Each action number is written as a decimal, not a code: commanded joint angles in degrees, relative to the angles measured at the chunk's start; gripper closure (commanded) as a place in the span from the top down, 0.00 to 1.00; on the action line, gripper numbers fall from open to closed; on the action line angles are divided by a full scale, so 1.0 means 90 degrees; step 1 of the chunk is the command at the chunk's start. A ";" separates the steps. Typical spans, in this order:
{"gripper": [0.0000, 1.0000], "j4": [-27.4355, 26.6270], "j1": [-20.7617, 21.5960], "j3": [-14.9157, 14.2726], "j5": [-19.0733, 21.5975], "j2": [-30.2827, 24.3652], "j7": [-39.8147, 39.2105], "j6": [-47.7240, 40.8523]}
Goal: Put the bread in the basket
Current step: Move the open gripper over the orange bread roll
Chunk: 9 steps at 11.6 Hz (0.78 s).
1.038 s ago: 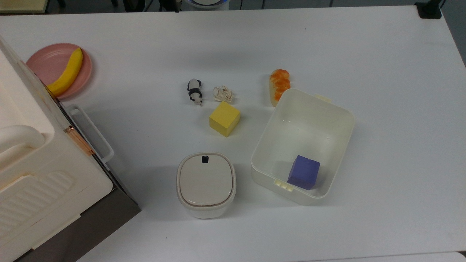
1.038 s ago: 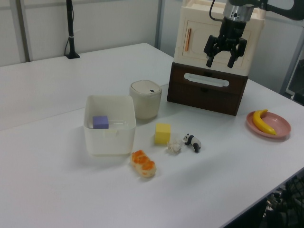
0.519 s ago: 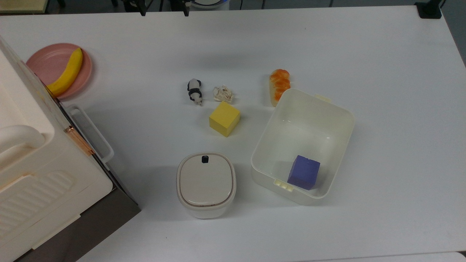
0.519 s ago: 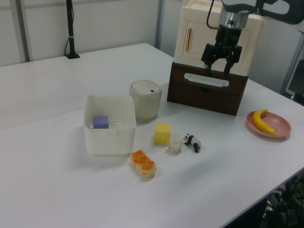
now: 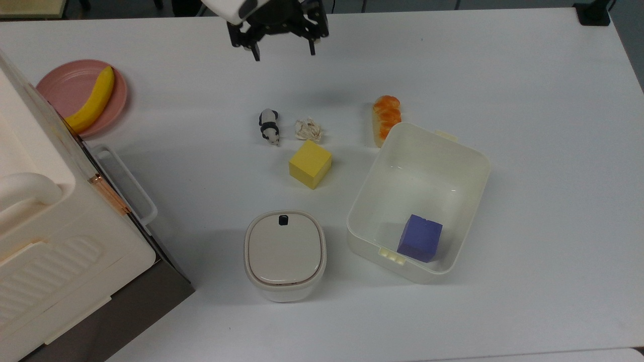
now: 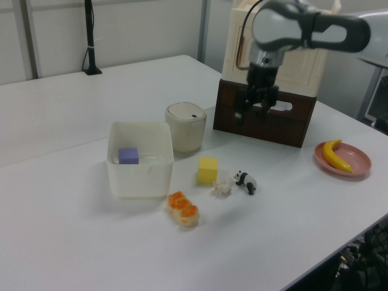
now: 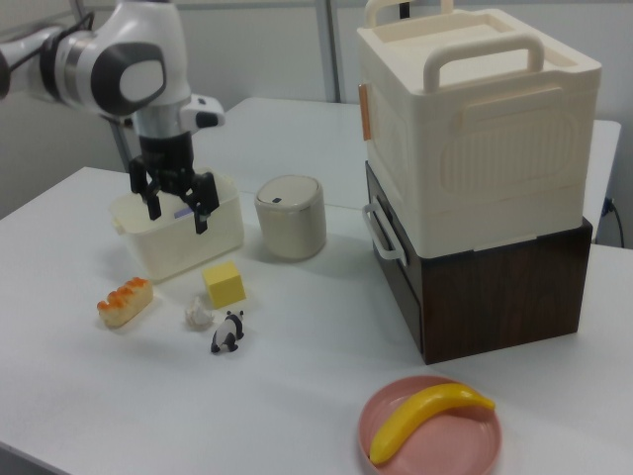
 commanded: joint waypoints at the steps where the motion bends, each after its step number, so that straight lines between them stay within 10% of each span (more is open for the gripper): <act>1: 1.00 -0.1286 0.0512 -0.0034 -0.0333 -0.0605 0.0446 0.1030; 9: 1.00 -0.2207 0.1626 0.0025 -0.0381 -0.0373 0.1284 0.2407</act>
